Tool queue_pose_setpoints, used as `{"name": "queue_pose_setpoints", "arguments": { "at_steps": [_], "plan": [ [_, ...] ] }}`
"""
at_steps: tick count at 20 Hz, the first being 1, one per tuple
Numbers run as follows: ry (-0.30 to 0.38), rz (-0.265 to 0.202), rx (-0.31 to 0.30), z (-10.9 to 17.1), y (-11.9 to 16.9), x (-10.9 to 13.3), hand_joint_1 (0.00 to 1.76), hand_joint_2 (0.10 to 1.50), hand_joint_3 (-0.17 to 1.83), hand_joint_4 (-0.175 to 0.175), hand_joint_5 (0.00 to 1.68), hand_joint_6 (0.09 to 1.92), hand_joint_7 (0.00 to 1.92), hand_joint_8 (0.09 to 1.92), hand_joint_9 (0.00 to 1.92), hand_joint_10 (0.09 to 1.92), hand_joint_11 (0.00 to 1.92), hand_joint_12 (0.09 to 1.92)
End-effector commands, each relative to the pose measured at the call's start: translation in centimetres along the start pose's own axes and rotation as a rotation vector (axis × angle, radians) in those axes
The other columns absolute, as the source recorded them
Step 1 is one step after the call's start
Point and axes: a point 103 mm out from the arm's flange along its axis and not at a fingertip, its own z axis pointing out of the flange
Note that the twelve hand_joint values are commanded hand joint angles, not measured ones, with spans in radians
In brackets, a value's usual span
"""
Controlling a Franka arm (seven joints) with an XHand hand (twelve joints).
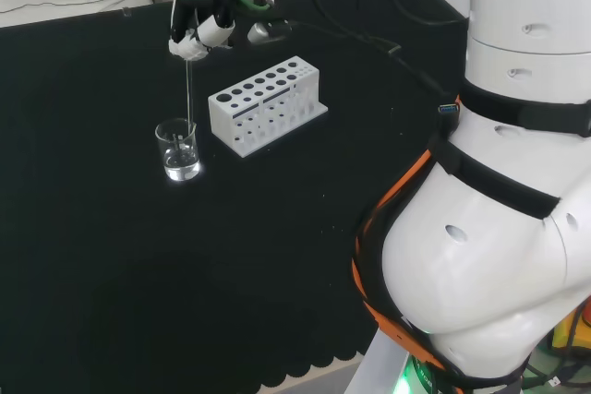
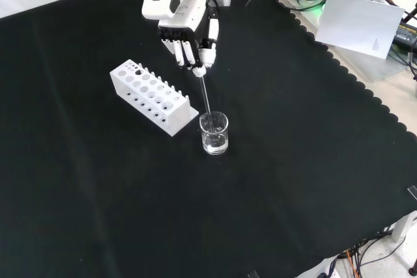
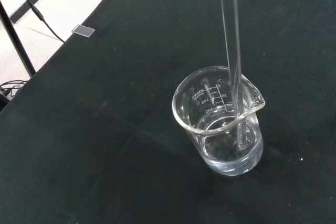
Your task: Put the glass rod back on the white test tube rack.
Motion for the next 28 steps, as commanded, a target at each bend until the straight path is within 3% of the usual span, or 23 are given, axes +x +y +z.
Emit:
{"name": "queue_pose_setpoints", "arguments": {
  "at_steps": [1,14,28],
  "plan": [
    [-0.001,-0.01,-0.002,0.0,-0.2,0.2,1.3,1.14,-0.17,-0.175,1.37,0.09,1.02,1.27,1.6,1.05,1.59,0.96],
    [0.002,0.01,-0.019,-0.8,0.1,0.1,1.3,1.14,-0.17,-0.175,1.37,0.09,1.02,1.27,1.6,1.05,1.59,0.96],
    [0.015,0.0,-0.096,-5.5,-2.4,0.6,1.3,1.14,-0.17,-0.175,1.37,0.09,1.02,1.27,1.6,1.05,1.59,0.96]
  ]
}}
